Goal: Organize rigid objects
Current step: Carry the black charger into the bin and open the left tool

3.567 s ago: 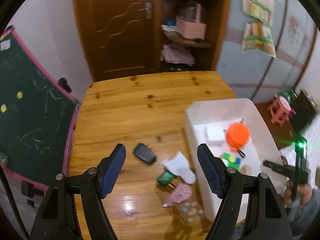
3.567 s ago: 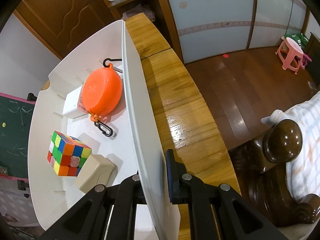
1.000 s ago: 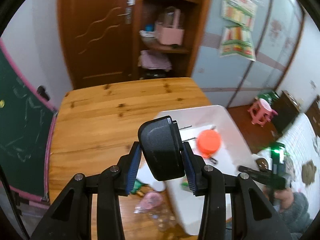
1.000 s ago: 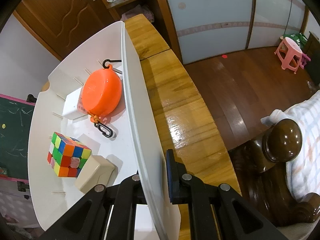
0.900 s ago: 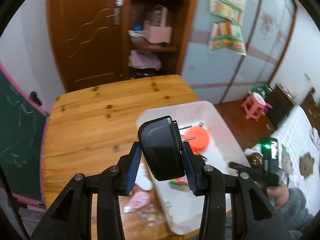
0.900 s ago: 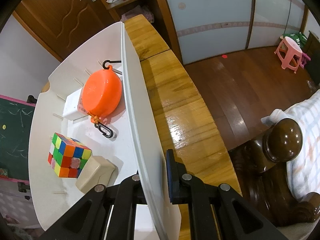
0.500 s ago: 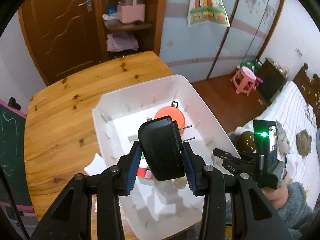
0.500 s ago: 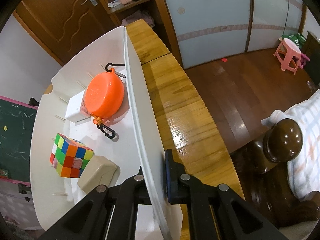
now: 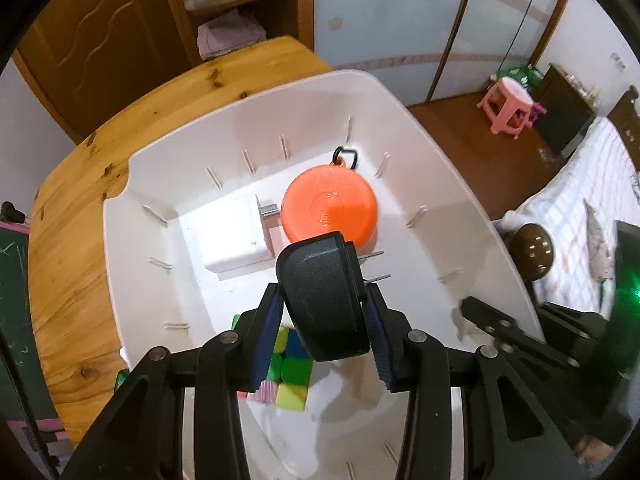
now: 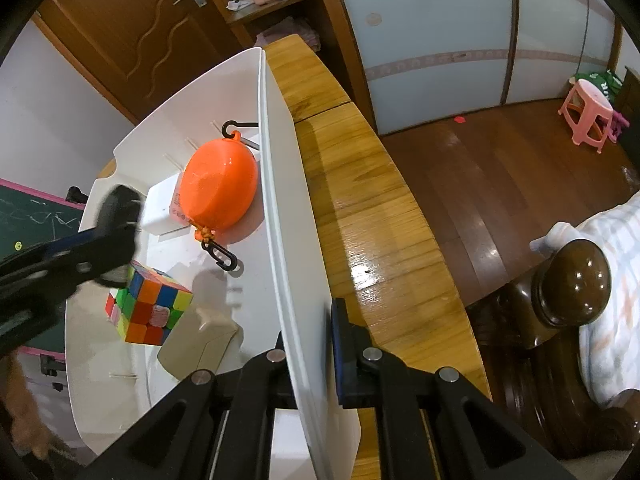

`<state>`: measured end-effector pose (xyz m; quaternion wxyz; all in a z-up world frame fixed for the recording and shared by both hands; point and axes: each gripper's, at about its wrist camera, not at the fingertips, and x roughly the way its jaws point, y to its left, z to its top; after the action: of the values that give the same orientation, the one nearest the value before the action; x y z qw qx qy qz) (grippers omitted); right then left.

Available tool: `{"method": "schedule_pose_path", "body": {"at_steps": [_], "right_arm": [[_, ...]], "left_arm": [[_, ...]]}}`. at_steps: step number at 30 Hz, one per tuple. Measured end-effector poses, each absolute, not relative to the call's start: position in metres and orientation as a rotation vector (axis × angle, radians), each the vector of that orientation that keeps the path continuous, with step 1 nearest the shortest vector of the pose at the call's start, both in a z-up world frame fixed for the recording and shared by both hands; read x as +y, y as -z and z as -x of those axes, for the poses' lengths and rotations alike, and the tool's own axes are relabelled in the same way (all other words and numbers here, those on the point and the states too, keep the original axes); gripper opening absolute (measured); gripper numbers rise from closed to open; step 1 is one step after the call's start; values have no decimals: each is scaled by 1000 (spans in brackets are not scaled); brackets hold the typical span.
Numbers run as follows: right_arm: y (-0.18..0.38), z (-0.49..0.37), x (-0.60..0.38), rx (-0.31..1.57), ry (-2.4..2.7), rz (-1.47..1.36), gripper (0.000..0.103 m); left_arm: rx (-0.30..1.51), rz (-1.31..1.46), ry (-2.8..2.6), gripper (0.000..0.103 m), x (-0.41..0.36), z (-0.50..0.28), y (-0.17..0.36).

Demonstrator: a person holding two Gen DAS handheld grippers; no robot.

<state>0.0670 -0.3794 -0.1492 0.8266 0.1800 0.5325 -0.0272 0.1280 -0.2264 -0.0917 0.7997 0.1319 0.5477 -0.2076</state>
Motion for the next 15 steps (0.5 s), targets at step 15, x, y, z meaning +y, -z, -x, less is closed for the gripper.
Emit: {"method": "schedule_pose_path", "body": {"at_steps": [15], "right_arm": [[150,-68,-378,1133,53,-379,8]], "left_arm": [[1224,-318,395,77,-226,-132,108]]}}
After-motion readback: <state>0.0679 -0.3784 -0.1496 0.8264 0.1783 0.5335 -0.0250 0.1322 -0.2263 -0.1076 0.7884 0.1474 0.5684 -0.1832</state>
